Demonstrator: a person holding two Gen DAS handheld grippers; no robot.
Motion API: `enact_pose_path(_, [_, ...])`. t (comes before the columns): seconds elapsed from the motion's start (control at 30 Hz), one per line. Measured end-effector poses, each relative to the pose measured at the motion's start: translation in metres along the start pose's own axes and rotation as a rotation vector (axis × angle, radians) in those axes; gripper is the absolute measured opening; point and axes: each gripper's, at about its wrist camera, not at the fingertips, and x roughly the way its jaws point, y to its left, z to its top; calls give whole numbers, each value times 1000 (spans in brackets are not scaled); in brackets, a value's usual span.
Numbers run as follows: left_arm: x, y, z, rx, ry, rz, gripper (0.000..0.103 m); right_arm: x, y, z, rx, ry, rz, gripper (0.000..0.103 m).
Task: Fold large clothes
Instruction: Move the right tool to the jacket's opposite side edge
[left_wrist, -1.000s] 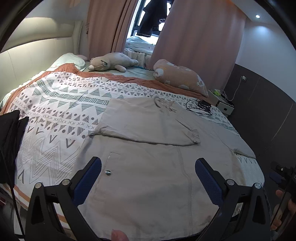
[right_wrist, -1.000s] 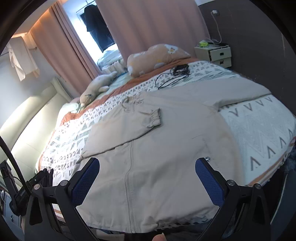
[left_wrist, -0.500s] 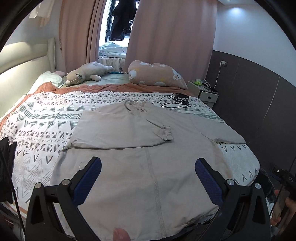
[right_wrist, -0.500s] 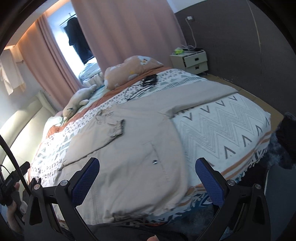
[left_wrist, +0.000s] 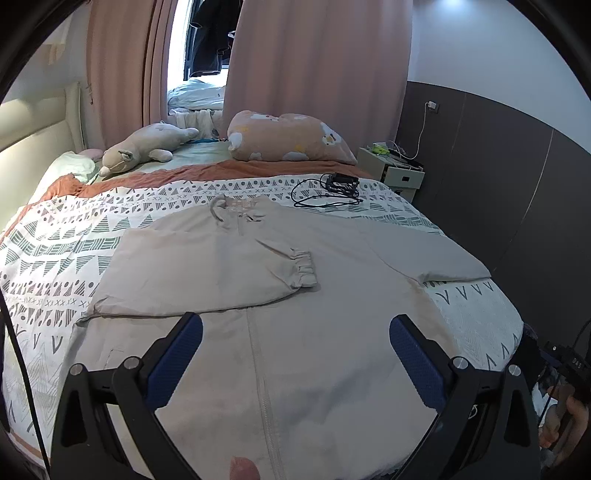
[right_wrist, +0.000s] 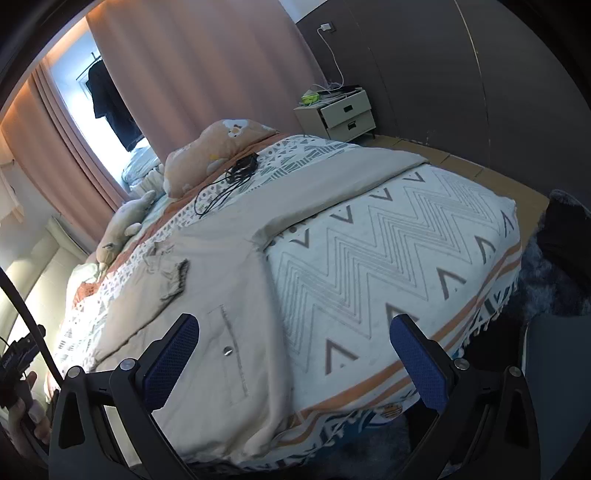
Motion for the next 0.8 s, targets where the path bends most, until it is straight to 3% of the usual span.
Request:
enact_pose_path(0.43, [92,2,4,20,108,-3,103,82,-39,56,82,18,0,102])
enact_pose_path(0.57, [123,6,1,21,160,-10,103,112,-53,67,137,39,-5,79])
enact_pose_path(0.8, [156,20,0,54,205,9,103,159,-76,96,216,42,-21,73])
